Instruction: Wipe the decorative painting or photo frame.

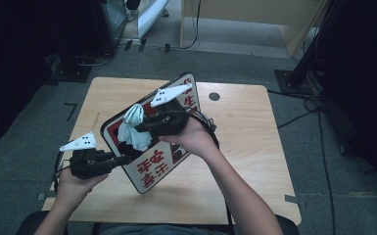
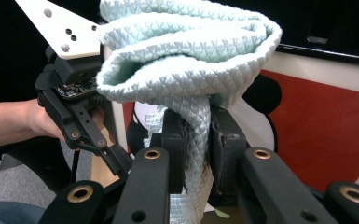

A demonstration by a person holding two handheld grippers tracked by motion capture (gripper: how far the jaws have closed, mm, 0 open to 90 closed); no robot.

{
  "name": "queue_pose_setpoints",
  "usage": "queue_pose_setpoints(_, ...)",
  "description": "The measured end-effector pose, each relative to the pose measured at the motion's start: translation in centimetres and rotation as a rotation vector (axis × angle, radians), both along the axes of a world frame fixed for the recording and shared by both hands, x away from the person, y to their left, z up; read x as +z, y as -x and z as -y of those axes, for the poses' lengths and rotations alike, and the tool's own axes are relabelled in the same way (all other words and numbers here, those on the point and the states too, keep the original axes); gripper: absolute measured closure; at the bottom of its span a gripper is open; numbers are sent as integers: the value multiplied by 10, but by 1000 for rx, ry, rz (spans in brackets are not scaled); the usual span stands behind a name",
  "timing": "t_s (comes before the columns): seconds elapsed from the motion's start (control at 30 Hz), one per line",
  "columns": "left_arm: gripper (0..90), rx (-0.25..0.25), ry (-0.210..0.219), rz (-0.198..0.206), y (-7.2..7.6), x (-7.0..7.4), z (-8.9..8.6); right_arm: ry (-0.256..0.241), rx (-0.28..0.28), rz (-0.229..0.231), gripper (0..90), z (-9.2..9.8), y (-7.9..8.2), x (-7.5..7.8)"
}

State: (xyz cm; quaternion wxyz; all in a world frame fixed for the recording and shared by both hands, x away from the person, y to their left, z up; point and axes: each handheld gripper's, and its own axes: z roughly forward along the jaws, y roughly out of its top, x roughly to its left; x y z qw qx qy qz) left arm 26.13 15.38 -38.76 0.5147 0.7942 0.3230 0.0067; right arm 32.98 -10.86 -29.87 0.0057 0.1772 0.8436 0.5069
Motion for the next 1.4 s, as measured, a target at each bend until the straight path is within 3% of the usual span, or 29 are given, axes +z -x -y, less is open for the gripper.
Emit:
queue_pose_setpoints(0.83,751,-4,-4,5,-1,0,0,-24,2,-33,778,15,3,-45)
queue_pose_setpoints(1.4,750,-3,-4,6,0,0,1,10,-6,-69,777,22,10,-75)
